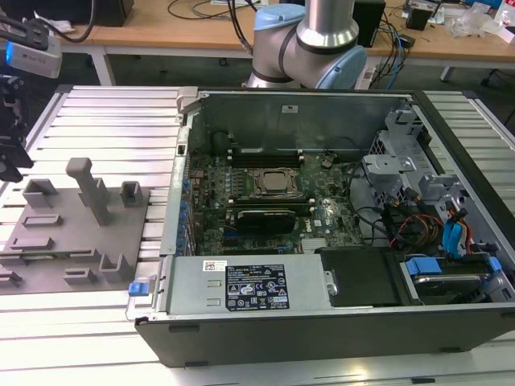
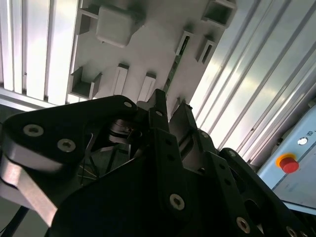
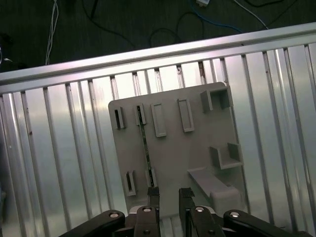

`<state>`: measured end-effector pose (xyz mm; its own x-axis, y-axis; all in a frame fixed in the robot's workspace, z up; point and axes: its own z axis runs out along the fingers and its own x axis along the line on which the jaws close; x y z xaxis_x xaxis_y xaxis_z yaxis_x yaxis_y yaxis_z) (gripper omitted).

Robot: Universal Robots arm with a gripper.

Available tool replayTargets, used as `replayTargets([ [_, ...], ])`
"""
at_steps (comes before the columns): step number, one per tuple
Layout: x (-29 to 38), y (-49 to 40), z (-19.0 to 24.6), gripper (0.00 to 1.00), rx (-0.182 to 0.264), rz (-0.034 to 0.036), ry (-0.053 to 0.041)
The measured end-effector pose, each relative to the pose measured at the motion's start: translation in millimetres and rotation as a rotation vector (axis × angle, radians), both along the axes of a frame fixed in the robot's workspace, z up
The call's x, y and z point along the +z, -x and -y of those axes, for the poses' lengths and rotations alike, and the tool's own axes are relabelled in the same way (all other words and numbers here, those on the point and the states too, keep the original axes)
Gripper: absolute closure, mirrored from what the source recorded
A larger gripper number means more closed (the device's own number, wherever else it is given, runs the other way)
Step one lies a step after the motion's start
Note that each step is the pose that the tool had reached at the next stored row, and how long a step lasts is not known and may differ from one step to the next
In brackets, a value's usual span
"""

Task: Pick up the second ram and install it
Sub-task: 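Pick up the second ram and move it above second insertion slot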

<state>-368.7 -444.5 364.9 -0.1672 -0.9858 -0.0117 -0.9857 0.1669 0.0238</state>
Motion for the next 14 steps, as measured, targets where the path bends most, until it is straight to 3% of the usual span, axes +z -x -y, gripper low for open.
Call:
replayTargets([
  [14,-10.3,0.0,0.0,0.70,0.002,0.0001,0.0000],
])
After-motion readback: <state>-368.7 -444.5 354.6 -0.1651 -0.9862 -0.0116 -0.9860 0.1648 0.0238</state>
